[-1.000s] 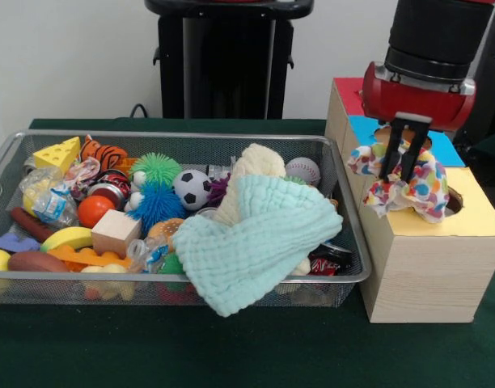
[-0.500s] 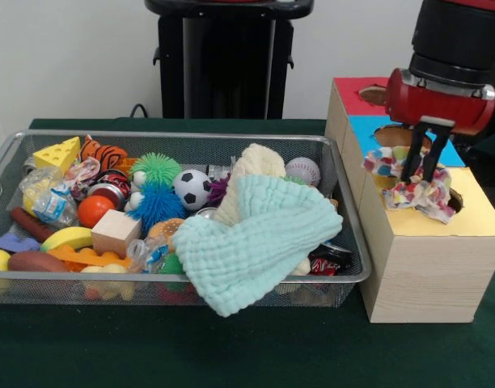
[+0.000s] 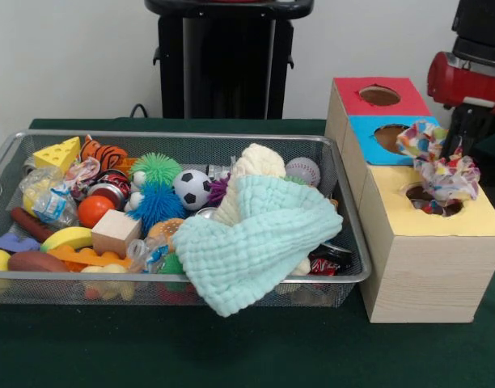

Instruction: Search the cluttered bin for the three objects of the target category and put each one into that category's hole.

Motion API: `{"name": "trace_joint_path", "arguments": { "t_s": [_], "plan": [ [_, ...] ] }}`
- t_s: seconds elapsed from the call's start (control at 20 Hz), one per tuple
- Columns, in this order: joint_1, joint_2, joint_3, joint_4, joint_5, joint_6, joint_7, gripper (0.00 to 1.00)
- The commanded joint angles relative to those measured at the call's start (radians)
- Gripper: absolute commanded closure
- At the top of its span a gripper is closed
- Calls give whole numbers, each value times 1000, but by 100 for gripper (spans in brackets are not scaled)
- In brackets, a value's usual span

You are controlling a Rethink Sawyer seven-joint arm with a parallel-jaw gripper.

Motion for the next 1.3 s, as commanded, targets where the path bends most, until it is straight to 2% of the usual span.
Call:
{"name": "trace_joint_path", "arguments": {
  "t_s": [0.05, 0.1, 0.45, 1.1, 1.3],
  "plan": [
    [14, 49, 13, 105, 75, 24, 331, 100],
    [16, 49, 18, 113, 80, 19, 330, 100],
    [-97, 129, 88, 62, 79, -82, 235, 100],
    [-122, 100, 83, 114, 52, -109, 218, 100],
    [-140, 111, 94, 138, 47, -158, 215, 100]
  ]
}}
